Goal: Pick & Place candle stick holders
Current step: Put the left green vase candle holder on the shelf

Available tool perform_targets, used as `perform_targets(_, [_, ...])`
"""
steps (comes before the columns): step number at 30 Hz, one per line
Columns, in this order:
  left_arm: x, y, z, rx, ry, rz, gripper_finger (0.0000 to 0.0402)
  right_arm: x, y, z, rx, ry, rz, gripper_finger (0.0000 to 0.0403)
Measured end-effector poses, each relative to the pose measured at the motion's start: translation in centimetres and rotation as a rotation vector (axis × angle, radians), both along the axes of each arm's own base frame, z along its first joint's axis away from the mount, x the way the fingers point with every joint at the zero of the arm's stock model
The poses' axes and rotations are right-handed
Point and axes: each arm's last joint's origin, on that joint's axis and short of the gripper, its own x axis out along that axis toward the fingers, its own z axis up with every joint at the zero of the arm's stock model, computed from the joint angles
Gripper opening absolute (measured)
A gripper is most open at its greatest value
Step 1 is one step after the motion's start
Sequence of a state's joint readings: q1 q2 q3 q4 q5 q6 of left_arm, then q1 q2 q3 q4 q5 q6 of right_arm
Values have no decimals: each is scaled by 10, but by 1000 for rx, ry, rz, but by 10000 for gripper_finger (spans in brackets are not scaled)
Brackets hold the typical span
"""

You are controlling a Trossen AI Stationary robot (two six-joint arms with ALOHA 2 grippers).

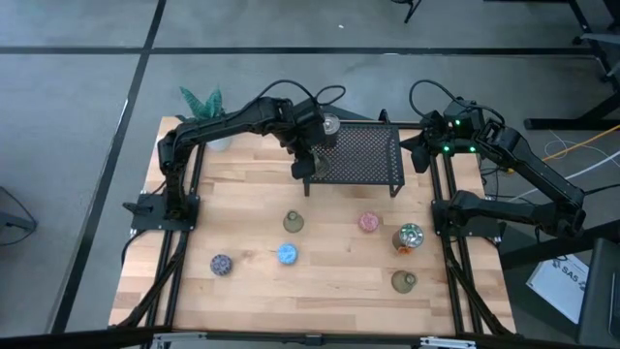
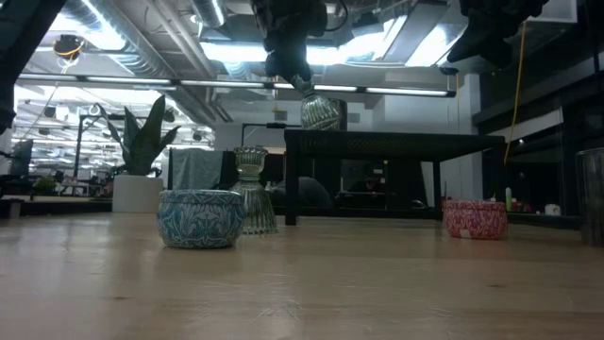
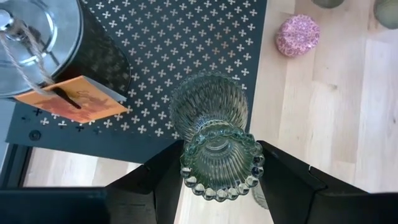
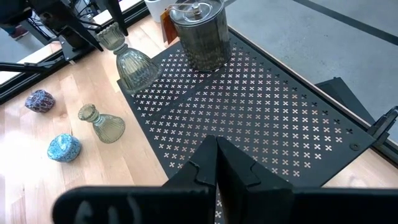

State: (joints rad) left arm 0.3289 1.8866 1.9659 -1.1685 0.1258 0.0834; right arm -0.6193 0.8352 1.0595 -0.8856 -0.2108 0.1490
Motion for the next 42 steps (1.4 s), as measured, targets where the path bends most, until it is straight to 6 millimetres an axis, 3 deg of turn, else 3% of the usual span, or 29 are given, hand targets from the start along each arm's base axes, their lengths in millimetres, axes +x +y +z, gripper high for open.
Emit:
perform_targets(24, [10, 1, -8, -1, -16, -3, 192, 0, 0, 0, 4, -2, 1, 7])
perform_targets(38, [15, 3, -5, 22, -75, -17, 248, 0, 0, 0, 1, 0, 1, 7])
perform_targets(42, [8, 4, 9, 40, -97, -3, 249, 0, 0, 0, 0, 0, -1, 7])
